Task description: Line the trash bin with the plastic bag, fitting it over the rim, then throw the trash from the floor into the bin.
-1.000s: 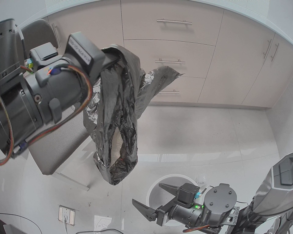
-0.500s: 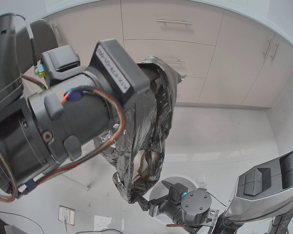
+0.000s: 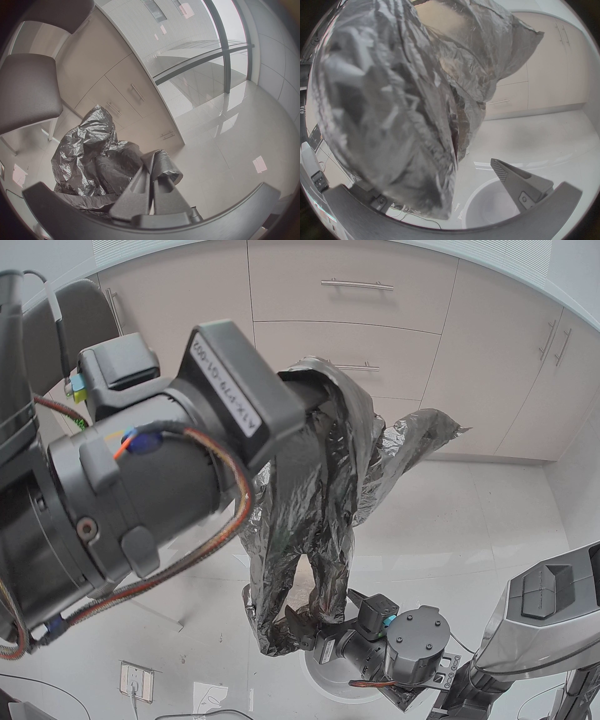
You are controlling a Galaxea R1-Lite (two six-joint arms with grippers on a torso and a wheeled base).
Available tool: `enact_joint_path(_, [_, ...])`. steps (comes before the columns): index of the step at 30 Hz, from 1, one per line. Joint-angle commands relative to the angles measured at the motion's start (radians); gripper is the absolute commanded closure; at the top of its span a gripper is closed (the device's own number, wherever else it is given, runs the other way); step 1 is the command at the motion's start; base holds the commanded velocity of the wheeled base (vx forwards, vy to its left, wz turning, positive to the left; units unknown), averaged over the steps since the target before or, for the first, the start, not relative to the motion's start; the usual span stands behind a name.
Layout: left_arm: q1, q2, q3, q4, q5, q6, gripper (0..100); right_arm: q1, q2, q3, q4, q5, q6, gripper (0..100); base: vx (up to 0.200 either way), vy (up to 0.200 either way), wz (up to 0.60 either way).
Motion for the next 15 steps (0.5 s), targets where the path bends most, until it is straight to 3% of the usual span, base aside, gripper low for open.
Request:
enact_joint_path(1, [-0.001, -0.003, 0.001, -0.002, 0.0, 0.0, 100, -0.003, -0.007, -0.002, -0.018, -0.001, 0.002, 100, 0.0, 0.0, 0.0])
enact_joint_path(15, [0.0, -0.003, 0.036, -0.005, -0.02, 0.006, 100, -0.037, -0.059, 0.015, -0.018, 0.011, -0.027, 100, 0.0, 0.0, 0.0])
